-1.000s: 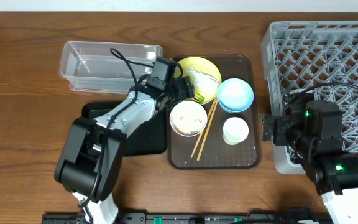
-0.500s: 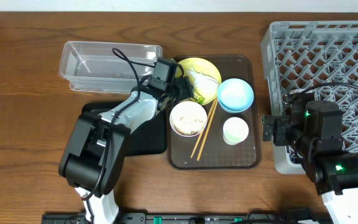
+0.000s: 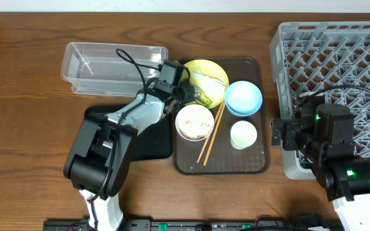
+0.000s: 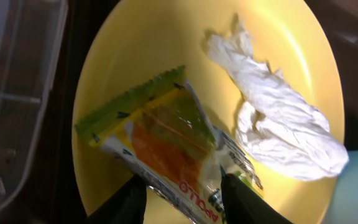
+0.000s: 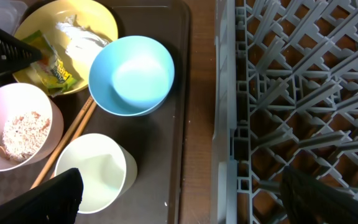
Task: Sort waste into correct bins and load items into the dishwasher rack
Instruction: 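Carry the wrapper with left gripper and drop it into clear container, then reach left gripper back to the yellow plate and grasp the tissue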
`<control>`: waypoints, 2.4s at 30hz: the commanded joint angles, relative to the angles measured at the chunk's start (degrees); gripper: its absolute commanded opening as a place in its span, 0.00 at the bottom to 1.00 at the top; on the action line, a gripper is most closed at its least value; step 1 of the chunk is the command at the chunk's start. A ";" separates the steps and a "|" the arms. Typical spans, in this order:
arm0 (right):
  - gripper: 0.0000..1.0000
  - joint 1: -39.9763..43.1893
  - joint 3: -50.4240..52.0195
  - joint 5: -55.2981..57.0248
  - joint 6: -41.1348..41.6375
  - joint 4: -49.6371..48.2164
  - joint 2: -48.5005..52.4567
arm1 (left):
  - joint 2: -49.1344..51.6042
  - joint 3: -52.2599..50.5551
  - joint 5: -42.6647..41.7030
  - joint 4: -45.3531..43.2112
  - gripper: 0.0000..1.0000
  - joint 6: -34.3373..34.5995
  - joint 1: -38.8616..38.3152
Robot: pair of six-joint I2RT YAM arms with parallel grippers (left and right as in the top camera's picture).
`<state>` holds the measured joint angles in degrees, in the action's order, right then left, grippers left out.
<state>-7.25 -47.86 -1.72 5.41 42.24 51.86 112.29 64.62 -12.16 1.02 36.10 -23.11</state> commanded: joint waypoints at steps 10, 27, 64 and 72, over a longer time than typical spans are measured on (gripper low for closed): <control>0.98 0.09 -1.20 -0.24 -0.76 0.44 -0.20 | 1.42 0.39 0.22 -0.50 0.06 0.17 0.04; 0.98 0.09 -1.20 -0.24 -0.76 0.44 -0.20 | -17.53 0.39 5.35 2.80 0.06 -4.59 1.51; 0.99 0.09 -1.20 -0.24 -0.74 0.68 -0.20 | -20.22 12.68 9.14 24.44 0.45 -44.06 4.68; 0.99 0.09 -1.20 -0.26 -0.74 0.74 -0.20 | -14.34 12.70 9.11 10.86 0.65 -50.01 -1.42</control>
<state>-7.25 -47.88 -1.72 5.41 42.78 51.86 94.24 76.49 -3.07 13.87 -9.74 -23.57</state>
